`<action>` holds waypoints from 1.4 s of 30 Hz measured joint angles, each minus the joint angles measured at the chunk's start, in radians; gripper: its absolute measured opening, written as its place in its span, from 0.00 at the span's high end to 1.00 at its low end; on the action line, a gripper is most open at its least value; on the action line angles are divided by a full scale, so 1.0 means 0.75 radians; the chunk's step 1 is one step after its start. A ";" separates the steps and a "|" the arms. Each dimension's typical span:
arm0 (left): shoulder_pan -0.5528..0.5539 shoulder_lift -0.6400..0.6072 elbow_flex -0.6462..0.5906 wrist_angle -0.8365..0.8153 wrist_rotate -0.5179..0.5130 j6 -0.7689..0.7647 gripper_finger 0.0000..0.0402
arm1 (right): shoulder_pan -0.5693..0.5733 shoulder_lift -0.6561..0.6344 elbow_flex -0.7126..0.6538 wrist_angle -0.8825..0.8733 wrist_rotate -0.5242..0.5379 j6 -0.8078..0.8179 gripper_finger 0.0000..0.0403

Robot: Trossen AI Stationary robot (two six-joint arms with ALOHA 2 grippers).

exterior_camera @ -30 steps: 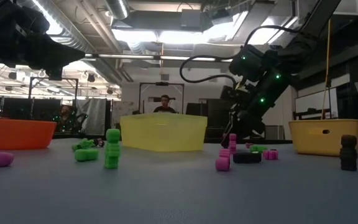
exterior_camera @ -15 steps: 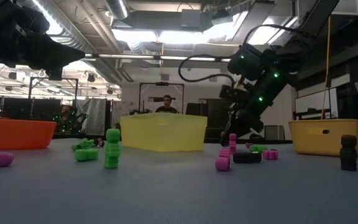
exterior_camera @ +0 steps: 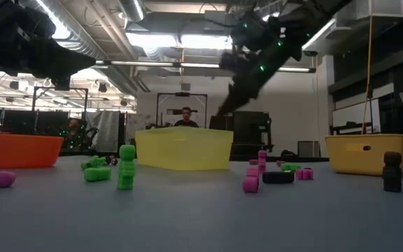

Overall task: Sort Halloween decoration
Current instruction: Put the pink skeleton toy into the left yellow bin, then put the black skeleton toy into the yellow-orange bin

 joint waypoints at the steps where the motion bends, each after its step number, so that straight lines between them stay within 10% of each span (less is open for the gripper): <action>1: 0.000 0.000 0.001 0.000 0.000 0.000 1.00 | 0.000 0.000 0.016 0.005 -0.059 0.003 0.85; 7: 0.000 0.000 0.001 0.000 0.000 0.000 1.00 | 0.001 0.000 0.033 0.046 -0.330 0.006 0.85; 23: 0.000 0.000 0.000 0.000 0.000 -0.001 1.00 | 0.001 0.000 0.033 0.105 -0.336 -0.009 0.83; 42: 0.000 0.000 0.001 0.000 0.000 -0.001 1.00 | 0.135 0.000 0.033 0.104 -0.237 -0.010 0.49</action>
